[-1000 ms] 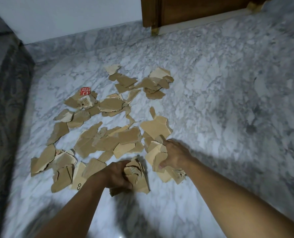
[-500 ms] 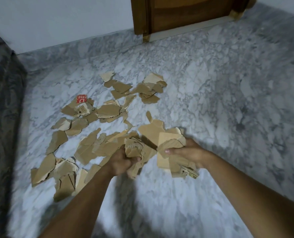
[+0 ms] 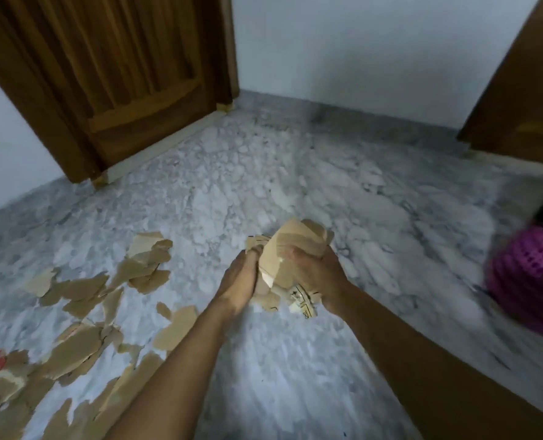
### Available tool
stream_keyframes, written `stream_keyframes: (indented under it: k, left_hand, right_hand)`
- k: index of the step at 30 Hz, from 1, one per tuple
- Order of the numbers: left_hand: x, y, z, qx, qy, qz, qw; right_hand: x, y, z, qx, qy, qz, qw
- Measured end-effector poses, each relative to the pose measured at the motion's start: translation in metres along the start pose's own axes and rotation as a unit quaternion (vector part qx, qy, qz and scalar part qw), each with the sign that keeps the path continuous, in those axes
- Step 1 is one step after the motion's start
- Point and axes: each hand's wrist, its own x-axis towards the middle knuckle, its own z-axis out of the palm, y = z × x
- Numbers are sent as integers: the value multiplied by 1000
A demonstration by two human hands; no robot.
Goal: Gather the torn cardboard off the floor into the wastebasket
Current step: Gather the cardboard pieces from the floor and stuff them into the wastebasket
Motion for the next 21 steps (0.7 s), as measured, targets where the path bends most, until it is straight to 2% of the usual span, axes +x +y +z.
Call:
stream_keyframes:
  k: [5, 10, 15, 19, 21]
  left_hand:
    - [5, 99, 73, 62, -101, 111, 987]
    - [13, 187, 169, 39, -153, 180, 971]
    - [19, 260, 295, 7, -203, 217, 955]
    - [27, 293, 402, 11, -237, 231, 944]
    - [29, 305, 452, 12, -243, 239, 940]
  right_hand:
    - [-17, -72, -92, 22, 75, -74, 994]
    - [-28, -137, -205, 39, 158, -124, 979]
    - [-36, -180, -335, 14, 260, -156, 953]
    - [-37, -192, -441, -22, 312, -186, 931]
    - [-38, -190, -487, -36, 333, -172, 926]
